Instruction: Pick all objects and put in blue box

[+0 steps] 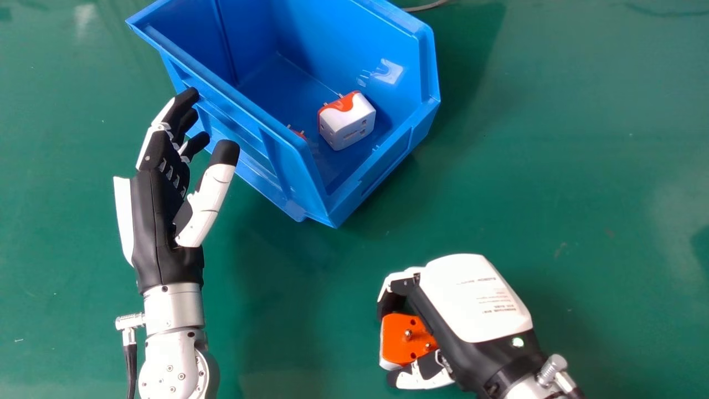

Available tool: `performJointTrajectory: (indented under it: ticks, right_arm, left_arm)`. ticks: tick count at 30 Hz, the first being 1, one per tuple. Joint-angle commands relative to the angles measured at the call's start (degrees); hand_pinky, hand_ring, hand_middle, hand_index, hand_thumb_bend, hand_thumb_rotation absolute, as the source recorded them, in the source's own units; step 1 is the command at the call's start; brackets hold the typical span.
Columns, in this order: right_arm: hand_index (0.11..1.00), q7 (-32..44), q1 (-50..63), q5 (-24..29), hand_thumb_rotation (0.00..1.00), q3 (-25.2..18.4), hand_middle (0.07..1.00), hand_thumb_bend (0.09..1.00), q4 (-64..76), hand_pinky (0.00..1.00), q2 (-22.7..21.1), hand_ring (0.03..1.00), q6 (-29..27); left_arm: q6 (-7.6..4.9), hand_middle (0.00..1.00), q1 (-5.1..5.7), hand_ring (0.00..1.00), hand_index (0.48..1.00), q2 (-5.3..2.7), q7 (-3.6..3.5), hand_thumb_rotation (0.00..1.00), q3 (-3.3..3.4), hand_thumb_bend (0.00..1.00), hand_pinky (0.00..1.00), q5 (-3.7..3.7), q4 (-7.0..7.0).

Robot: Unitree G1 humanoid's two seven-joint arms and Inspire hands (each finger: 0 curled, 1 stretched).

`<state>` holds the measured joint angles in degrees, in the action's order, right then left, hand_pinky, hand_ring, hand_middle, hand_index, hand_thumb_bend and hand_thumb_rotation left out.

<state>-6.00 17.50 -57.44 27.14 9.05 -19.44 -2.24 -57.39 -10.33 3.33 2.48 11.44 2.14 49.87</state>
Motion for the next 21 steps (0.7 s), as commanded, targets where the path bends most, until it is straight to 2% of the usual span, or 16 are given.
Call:
performJointTrajectory:
  ticks: [1,4,6,11,13,18,21]
  right_arm:
    - [0.508,-4.5,0.0,1.6,0.04,-0.9,0.507,0.511,-1.0,0.23,-0.2,0.362,-2.5]
    - [0.506,-9.0,-0.3,3.7,0.02,-1.3,0.475,0.513,-3.0,0.22,-0.1,0.339,-6.0]
    - [0.506,-10.9,-0.5,4.3,0.02,-1.4,0.463,0.513,-3.8,0.22,-0.1,0.333,-7.3]
    - [0.509,-12.1,-0.9,6.0,0.01,-1.5,0.463,0.512,-5.0,0.23,-0.2,0.339,-9.3]
    - [0.510,-12.1,-0.9,7.0,0.01,-1.6,0.468,0.512,-5.1,0.24,-0.1,0.348,-10.0]
    - [0.523,-14.1,-1.2,7.7,0.00,-1.9,0.472,0.509,-6.2,0.24,0.5,0.358,-11.5]
    - [0.525,-17.1,-1.5,7.4,0.00,-2.2,0.470,0.508,-7.0,0.24,0.8,0.358,-12.6]
  left_arm:
    - [-0.51,0.89,-0.37,0.88,0.799,0.14,0.10,0.59,-0.46,0.85,0.82,-0.73,-1.18]
    - [-0.45,0.89,-0.46,0.88,0.800,0.19,0.31,0.58,-0.53,0.84,0.82,-0.91,-1.17]
    - [-0.39,0.89,-0.47,0.88,0.801,0.21,0.13,0.58,-0.59,0.84,0.81,-0.76,-1.23]
    - [-0.29,0.89,-0.50,0.88,0.802,0.39,0.42,0.58,-0.64,0.83,0.81,-0.98,-1.24]
    - [-0.25,0.89,-0.60,0.88,0.802,0.42,0.35,0.57,-0.57,0.83,0.81,-0.83,-1.19]
    - [-0.18,0.89,-1.06,0.88,0.802,0.38,-0.37,0.57,-0.53,0.83,0.81,-0.07,-0.93]
    - [0.00,0.89,-1.31,0.88,0.803,0.49,0.31,0.56,-0.62,0.82,0.81,-0.84,-0.86]
